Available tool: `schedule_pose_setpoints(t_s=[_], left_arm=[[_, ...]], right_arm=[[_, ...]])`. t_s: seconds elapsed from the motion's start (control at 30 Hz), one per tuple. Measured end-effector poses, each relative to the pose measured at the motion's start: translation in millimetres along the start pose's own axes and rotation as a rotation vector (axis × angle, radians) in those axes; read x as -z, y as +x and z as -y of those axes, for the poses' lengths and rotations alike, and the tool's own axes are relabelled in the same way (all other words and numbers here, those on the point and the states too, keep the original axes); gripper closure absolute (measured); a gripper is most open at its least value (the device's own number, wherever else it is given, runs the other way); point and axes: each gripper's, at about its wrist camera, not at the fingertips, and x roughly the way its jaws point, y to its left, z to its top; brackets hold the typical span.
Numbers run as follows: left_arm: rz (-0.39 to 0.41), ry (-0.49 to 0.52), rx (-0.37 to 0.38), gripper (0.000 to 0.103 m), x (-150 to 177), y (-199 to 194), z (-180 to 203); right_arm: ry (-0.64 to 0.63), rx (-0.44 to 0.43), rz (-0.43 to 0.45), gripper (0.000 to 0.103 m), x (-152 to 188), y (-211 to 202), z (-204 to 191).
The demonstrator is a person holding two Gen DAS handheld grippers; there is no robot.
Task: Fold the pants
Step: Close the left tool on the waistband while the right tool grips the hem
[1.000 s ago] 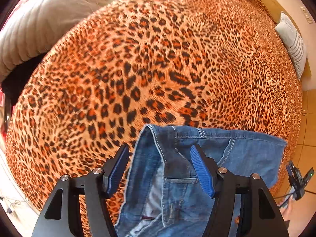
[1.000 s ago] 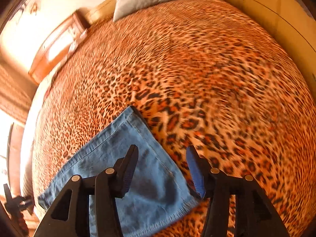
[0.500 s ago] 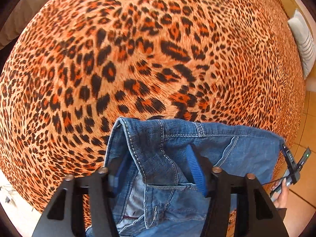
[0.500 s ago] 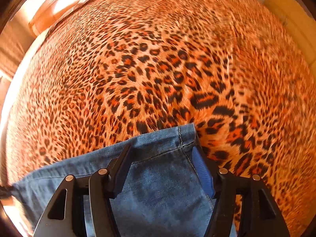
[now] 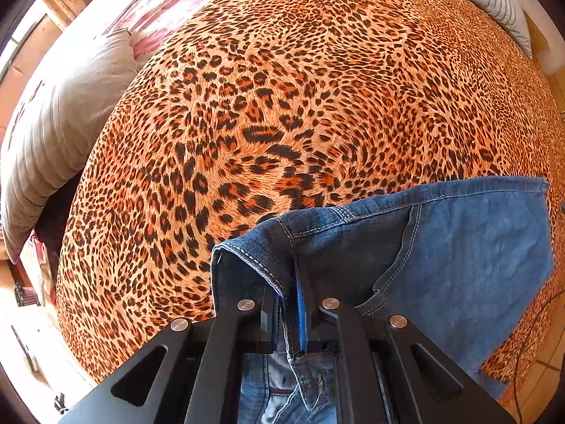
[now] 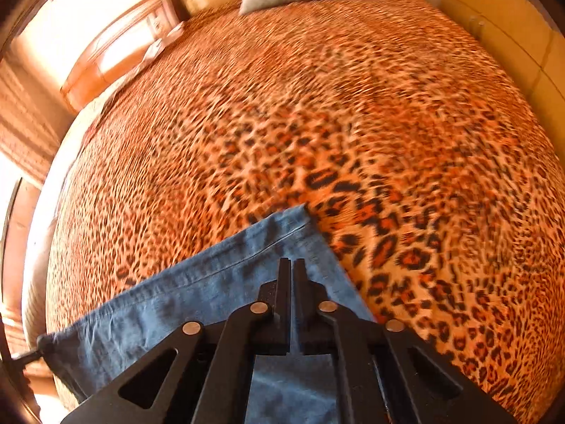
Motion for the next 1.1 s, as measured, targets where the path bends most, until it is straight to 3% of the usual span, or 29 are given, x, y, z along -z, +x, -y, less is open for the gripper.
schedule_pose_setpoints(t_s=[0.03, 0.07, 0.1, 0.13, 0.3, 0.37, 0.4, 0.43, 0.47, 0.5, 0.6, 0.83, 0.97, 1.1], left_arm=[[-0.007, -0.015, 0.008, 0.096, -2, 4, 1], [-0.013, -0.037, 0.022, 0.096, -4, 7, 1], [-0.018, -0.058, 0.040, 0.096, -4, 6, -5], [-0.020, -0.077, 0.060, 0.096, -1, 4, -14], [-0.044, -0.111, 0.085, 0.095, -5, 12, -22], [-0.050, -0.114, 0.084, 0.095, -4, 14, -24], [-0.053, -0.121, 0.085, 0.095, -5, 17, -25], [-0.086, -0.130, 0.079, 0.095, -4, 16, -27], [-0.087, -0.141, 0.081, 0.095, -4, 18, -28], [-0.084, -0.148, 0.082, 0.095, -4, 17, -28], [-0.049, -0.161, 0.086, 0.096, 1, 5, -27], [0.159, -0.108, 0.071, 0.097, 42, -63, -12], [0.285, -0.079, 0.077, 0.097, 87, -106, -12], [0.369, -0.066, 0.100, 0.097, 146, -138, -26]], right_arm=[[0.012, -0.022, -0.011, 0.086, -3, 3, 4], [0.005, -0.001, -0.019, 0.065, -6, 9, 3], [-0.012, 0.010, -0.032, 0.057, -8, 15, 0], [-0.038, 0.018, -0.045, 0.052, -12, 24, -5], [-0.106, 0.085, -0.026, 0.050, -25, 55, -18], [-0.124, 0.074, -0.079, 0.041, -26, 73, -25], [-0.172, 0.104, -0.121, 0.043, -23, 82, -32], [-0.249, 0.160, -0.116, 0.054, -18, 84, -43], [-0.274, 0.146, -0.107, 0.081, -15, 81, -48], [-0.259, 0.108, -0.115, 0.097, -14, 78, -49], [-0.268, 0.087, -0.043, 0.097, -8, 50, -55], [-0.188, -0.033, 0.106, 0.097, 16, -56, -49], [-0.145, -0.094, 0.182, 0.097, 54, -132, -34], [-0.081, -0.123, 0.242, 0.097, 116, -199, -13]])
